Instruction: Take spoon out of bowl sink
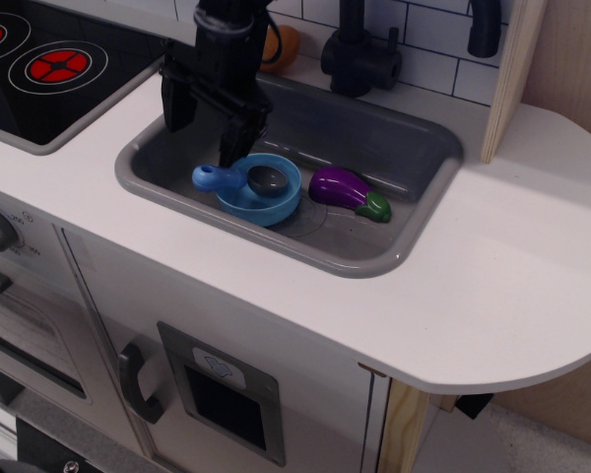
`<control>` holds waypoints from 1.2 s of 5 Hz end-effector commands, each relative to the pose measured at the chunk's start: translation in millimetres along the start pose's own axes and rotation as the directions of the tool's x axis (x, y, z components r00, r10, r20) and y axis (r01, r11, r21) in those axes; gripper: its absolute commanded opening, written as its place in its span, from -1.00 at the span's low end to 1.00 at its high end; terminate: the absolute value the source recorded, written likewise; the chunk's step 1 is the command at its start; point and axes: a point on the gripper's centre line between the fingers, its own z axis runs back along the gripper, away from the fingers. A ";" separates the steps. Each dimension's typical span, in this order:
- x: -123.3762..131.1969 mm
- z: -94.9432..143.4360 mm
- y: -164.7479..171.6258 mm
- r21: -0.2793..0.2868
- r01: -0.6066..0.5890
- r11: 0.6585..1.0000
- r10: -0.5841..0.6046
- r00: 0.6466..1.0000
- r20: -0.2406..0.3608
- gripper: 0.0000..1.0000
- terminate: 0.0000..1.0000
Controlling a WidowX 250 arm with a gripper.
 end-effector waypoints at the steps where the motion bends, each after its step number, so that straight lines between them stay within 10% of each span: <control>1: 11.8 -8.4 3.3 -0.001 0.095 0.996 -0.095 0.995 0.025 1.00 -1.00; 4: 8.8 -15.8 -3.7 -0.017 0.097 0.995 -0.098 0.995 -0.015 1.00 -1.00; 5: 8.7 -15.8 -4.2 -0.022 0.090 0.996 -0.091 0.996 -0.017 -1.00 -1.00; 6: 7.7 -13.6 -3.5 -0.033 0.088 0.996 -0.089 0.996 -0.023 -1.00 -1.00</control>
